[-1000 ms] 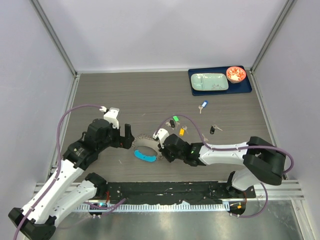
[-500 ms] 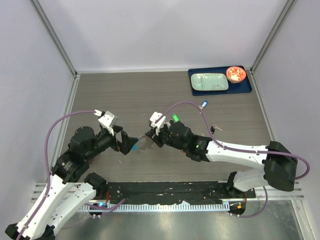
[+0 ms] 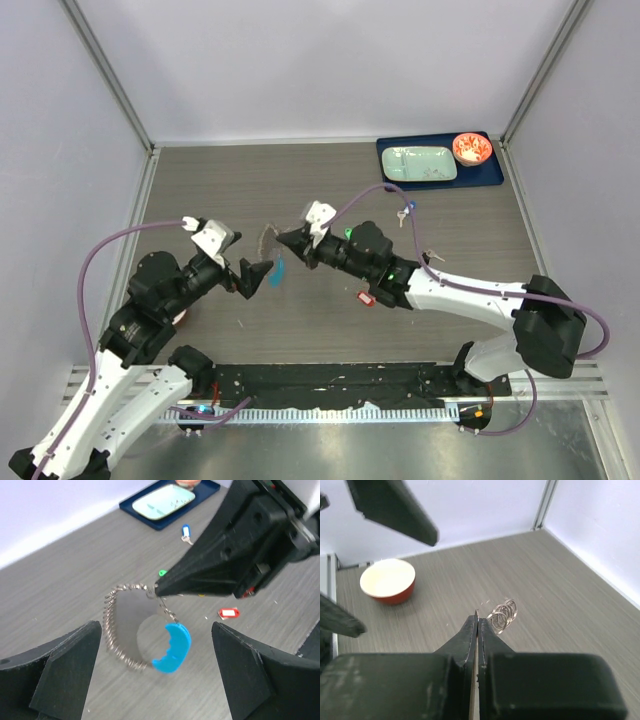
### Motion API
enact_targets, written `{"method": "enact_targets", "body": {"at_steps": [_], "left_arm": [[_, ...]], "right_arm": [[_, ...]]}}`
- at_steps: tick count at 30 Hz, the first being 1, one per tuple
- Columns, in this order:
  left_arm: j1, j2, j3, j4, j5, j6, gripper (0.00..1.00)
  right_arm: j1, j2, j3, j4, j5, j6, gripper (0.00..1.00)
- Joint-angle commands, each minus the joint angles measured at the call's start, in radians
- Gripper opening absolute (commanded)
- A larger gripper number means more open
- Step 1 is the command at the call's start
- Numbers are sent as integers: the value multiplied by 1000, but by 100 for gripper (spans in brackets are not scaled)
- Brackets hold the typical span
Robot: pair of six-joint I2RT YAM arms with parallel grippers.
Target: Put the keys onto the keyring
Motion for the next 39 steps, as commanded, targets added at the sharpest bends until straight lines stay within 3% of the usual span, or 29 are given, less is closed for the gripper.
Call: {"method": "enact_targets", "body": {"at_steps": [1,6,12,15,21,39], "left_arm": [[6,29,47,153,3,81,94],[30,202,128,141,109,65,91],[177,298,131,316,423,-62,90],[245,323,120,415,496,-103,91],[305,360,93,566,684,-127,90],[303,305,-58,626,812,-24,59]], "right_arm": [[-162,-43,-4,286,-281,192,1],[-291,-30,-7,398,-548,346,1],[-383,40,27,528,-712,459,1],[-415,72,28,619,-747,517,1],[-424,91,33,633,-812,533,1],[-420,148,42,754,-927,625,1]]}}
